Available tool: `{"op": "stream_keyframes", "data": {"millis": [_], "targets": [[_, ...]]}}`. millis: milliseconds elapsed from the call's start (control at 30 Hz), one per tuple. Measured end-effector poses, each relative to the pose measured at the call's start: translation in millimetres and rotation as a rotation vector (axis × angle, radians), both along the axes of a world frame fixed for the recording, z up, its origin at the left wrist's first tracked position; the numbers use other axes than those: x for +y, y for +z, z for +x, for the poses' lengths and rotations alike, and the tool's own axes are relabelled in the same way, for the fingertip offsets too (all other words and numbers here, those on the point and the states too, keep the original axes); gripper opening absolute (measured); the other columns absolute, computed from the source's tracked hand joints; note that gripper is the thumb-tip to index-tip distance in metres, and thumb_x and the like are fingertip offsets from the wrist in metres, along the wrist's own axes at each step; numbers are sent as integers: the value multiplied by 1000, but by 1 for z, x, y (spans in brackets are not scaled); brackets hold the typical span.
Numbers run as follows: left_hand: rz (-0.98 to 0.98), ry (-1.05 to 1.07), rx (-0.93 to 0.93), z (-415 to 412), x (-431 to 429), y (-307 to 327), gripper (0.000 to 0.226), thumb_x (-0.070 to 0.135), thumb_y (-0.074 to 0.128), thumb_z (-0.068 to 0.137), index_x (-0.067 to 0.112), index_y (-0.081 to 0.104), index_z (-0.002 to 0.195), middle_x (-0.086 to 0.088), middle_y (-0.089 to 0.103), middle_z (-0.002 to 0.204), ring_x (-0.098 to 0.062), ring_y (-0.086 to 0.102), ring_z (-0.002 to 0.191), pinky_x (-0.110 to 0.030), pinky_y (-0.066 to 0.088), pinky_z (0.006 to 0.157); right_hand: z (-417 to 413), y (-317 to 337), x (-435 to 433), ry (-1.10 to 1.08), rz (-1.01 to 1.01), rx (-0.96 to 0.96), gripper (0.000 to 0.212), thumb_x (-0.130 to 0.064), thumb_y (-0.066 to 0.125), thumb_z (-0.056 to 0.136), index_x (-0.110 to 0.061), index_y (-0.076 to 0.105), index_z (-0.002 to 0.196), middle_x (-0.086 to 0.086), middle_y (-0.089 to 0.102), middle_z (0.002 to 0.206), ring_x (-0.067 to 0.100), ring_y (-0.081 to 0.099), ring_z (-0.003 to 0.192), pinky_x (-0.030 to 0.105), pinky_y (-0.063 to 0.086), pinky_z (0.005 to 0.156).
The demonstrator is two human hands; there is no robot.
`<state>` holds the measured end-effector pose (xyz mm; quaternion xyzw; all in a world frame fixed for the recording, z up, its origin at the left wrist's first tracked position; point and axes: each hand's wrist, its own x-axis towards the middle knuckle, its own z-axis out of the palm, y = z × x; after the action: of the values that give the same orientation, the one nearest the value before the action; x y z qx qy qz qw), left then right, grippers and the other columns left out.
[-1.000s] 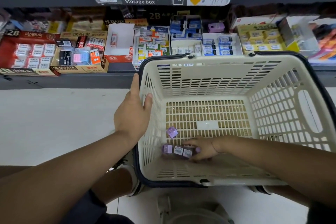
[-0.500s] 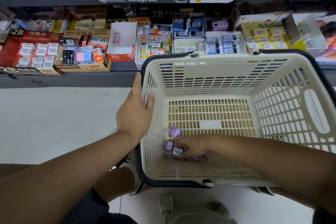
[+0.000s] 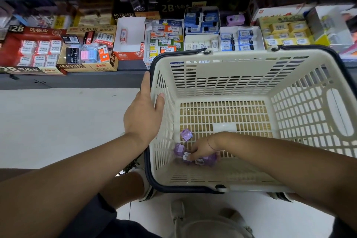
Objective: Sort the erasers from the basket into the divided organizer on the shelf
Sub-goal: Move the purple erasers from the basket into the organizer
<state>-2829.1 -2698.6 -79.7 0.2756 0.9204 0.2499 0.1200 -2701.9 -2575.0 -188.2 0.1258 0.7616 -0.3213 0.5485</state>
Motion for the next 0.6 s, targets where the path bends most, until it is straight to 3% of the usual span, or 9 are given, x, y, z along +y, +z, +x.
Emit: {"op": "stream_keyframes", "data": {"millis": [100,233,333,400,500,533,600], "targets": [[2,-3,-4,0,0,1,63,42,38,100,32,5,152,2,62,124,-20,65,90,-33,54,67,-6,1,-4,100,0,-41,64,-57,34,96,-13,40,142,10,38,145,25,50,109,21,47,55],[5,-11,1,-1,-1,0,63,43,38,100,33,4,152,2,63,122,-20,65,88,-39,56,69,1,-5,2,24,-52,-8,57,-57,44,93,-16,50,132,10,49,134,22,53,100,28,43,71],[-2,-14,-8,-1,-1,0,63,42,38,100,32,4,152,0,62,124,-22,65,90,-40,56,70,8,0,7,-83,-111,-28,49,-54,49,92,-17,53,124,12,56,110,19,51,73,26,44,57],[-39,-13,-19,0,0,2,64,43,38,99,30,5,152,-3,54,134,-24,60,105,-41,54,80,10,13,13,-146,-146,7,41,-49,50,93,-20,51,122,6,57,97,18,53,67,25,46,52],[-86,11,14,4,7,17,67,44,40,98,19,10,153,-10,27,151,-28,29,136,-42,31,108,-1,56,28,-275,-193,174,33,-51,55,90,-32,54,116,-1,57,87,17,58,64,28,51,48],[-56,46,-36,4,12,30,68,45,40,98,17,12,153,-9,20,154,-26,20,140,-40,24,112,-8,76,36,-296,-179,281,24,-58,58,84,-42,56,101,-2,57,84,20,60,65,35,55,54],[59,150,-308,3,27,65,67,52,42,96,22,20,151,-3,20,155,-22,18,142,-39,20,113,-25,124,51,-293,-107,532,29,-73,57,68,-49,56,83,-2,59,82,26,63,73,47,56,68]]}}
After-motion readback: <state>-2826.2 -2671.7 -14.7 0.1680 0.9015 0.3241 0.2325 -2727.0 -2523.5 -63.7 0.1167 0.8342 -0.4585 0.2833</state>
